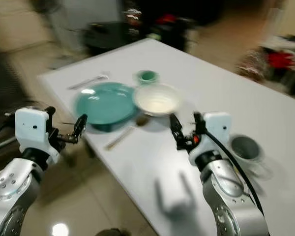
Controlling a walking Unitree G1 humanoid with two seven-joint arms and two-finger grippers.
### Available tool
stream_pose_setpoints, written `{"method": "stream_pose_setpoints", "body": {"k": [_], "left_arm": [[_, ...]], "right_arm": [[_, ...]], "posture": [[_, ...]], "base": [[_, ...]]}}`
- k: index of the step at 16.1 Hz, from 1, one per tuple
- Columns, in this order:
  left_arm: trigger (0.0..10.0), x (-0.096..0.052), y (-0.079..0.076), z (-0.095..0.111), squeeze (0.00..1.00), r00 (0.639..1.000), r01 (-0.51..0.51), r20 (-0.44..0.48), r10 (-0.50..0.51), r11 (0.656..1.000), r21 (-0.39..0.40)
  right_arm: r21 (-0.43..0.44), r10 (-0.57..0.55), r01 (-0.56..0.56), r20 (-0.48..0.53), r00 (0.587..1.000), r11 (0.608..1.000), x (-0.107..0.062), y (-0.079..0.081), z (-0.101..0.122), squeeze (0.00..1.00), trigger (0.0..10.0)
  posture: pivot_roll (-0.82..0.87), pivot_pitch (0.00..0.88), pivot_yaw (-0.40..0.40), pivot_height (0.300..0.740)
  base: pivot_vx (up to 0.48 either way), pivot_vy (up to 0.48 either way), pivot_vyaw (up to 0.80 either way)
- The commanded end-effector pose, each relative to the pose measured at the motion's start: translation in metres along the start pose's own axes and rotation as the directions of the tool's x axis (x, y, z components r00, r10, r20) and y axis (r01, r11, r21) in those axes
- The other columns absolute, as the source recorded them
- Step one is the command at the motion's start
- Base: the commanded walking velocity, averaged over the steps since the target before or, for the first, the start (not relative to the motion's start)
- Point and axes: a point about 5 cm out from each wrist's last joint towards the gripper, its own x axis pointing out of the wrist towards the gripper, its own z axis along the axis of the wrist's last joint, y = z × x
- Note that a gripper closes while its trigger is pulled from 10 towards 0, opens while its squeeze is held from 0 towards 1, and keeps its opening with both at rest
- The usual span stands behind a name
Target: Setting the table
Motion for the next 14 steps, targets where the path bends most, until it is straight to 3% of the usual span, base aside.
{"method": "stream_pose_setpoints", "body": {"k": [1,3,7,10,12,14], "left_arm": [[10.0,0.001,0.002,0.003,0.0,1.0,0.001,0.013,-0.001,1.0,0.013],[10.0,0.001,0.004,0.003,0.0,1.0,-0.001,0.013,0.0,1.0,0.018],[10.0,0.001,0.007,0.001,0.0,1.0,0.003,0.002,-0.003,1.0,0.029],[10.0,0.001,0.013,0.001,0.0,1.0,-0.017,0.0,0.017,0.999,0.04],[10.0,0.001,0.014,0.001,0.0,1.0,-0.021,0.001,0.021,0.999,0.043],[10.0,0.001,0.015,0.002,0.0,1.0,-0.024,0.003,0.024,0.999,0.046]], "right_arm": [[0.023,0.023,-0.023,0.005,1.0,0.999,0.003,0.005,0.002,0.0,10.0],[0.038,0.008,-0.008,0.003,1.0,0.999,0.004,0.004,0.0,0.0,10.0],[0.076,-0.062,0.062,0.0,0.998,0.995,0.008,-0.005,-0.001,0.0,10.0],[0.002,-0.153,0.153,-0.032,0.988,0.988,0.013,-0.015,-0.003,0.0,10.0],[-0.003,-0.144,0.144,-0.004,0.99,0.99,0.014,-0.016,-0.002,0.0,10.0],[0.067,-0.145,0.144,0.004,0.989,0.987,0.016,-0.016,-0.001,0.0,10.0]], "posture": [[0.03,0.0,0.026,0.74],[0.04,0.0,0.026,0.74],[0.04,0.0,0.035,0.74],[0.04,0.0,0.028,0.74],[0.05,0.0,0.024,0.74],[0.06,0.0,0.021,0.74]], "base": [[0.0,0.349,0.8],[0.0,0.392,0.79],[0.0,0.41,0.0],[0.0,0.429,0.0],[0.0,0.428,0.0],[0.0,0.429,0.0]]}}
